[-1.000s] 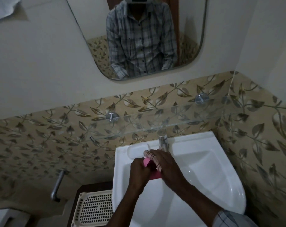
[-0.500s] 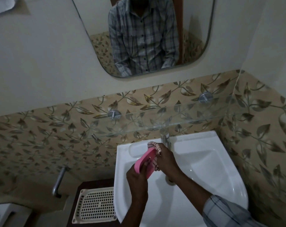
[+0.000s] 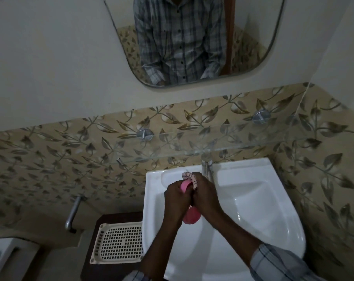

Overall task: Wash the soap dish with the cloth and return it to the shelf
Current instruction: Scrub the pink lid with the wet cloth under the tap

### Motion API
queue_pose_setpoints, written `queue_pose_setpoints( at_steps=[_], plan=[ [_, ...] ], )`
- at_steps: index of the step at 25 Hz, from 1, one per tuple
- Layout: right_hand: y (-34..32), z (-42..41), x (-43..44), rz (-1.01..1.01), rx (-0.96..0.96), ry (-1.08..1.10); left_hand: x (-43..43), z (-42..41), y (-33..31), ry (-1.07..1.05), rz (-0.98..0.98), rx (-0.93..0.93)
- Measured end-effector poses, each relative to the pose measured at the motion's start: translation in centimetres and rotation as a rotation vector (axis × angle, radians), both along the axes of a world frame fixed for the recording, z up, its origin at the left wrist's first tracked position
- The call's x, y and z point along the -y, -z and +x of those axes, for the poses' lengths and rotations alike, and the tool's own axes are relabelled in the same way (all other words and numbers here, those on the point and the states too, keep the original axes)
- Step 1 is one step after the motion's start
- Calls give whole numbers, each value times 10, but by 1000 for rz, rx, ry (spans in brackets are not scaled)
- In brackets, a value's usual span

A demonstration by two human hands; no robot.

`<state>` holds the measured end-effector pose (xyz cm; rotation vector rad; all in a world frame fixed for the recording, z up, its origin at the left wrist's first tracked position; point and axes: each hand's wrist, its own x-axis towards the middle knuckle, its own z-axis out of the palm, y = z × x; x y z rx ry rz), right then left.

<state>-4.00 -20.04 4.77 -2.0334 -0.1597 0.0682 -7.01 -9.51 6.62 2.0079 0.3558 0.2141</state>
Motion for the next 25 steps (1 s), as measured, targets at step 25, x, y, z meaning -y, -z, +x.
queue_pose_setpoints(
  at_steps=[25],
  plan=[
    [1, -35, -13, 296, -400, 405, -6, -8, 20, -528, -815, -262]
  ],
)
